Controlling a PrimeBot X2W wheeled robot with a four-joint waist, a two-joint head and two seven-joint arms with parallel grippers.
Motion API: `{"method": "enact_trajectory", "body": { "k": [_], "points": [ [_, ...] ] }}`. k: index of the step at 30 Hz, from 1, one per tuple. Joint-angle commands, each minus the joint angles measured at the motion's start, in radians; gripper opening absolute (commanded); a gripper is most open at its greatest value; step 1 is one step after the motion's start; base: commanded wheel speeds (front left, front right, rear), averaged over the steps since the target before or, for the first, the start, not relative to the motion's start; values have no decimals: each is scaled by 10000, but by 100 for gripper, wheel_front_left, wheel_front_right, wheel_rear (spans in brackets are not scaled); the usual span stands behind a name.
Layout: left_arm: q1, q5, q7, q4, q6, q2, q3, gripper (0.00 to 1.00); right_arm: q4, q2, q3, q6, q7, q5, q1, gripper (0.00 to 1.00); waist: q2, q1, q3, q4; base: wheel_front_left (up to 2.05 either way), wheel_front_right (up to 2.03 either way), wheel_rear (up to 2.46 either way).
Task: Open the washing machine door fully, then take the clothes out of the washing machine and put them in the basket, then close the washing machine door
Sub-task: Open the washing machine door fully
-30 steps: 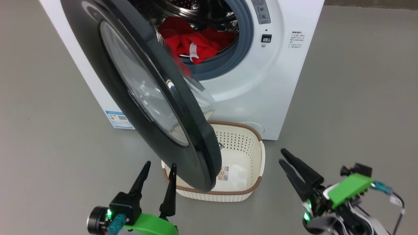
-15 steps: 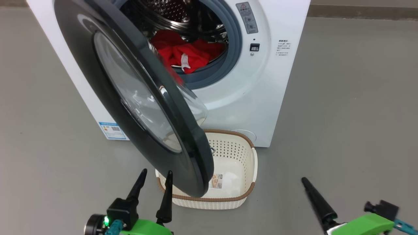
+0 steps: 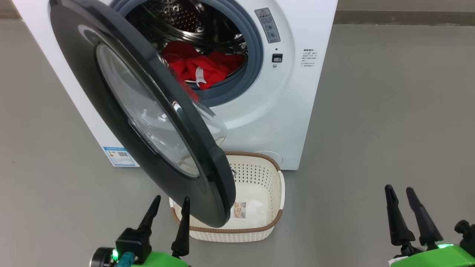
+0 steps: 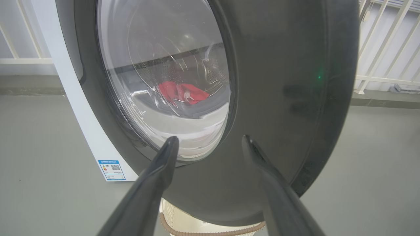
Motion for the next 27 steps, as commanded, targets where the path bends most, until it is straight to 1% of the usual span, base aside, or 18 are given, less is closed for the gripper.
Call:
{"method": "enact_trajectory", "body": {
  "k": [1,3,6,8,11,19,27],
  "points": [
    [-185,74,-92,-200,-65,144,363,100,-461,29,-5,6,-124,-877,-295,100,0,0,-34,-30,0,0,0],
    [-148,64,-92,-213,-45,141,375,100,-718,217,-303,6,-129,-2133,-241,100,0,0,-54,-54,0,0,0],
    [-119,49,-92,-234,-25,134,365,100,-873,481,-596,6,-132,-3572,-93,100,0,0,-58,-61,0,0,0],
    [-112,36,-92,-226,-25,132,365,100,-843,590,-678,6,-133,-4365,11,100,0,0,-66,-66,0,0,0],
    [-115,21,-92,-195,-46,141,370,100,-696,702,-711,6,-133,-5108,135,100,0,0,-71,-65,0,0,0],
    [-92,-4,-92,-145,-44,139,384,100,-170,798,-754,6,-134,-5689,301,100,0,0,-89,-58,0,0,0],
    [-60,-41,-92,-78,-29,118,345,100,194,813,-671,6,-135,-5572,297,100,0,0,-120,-63,0,0,0]
  ]
}}
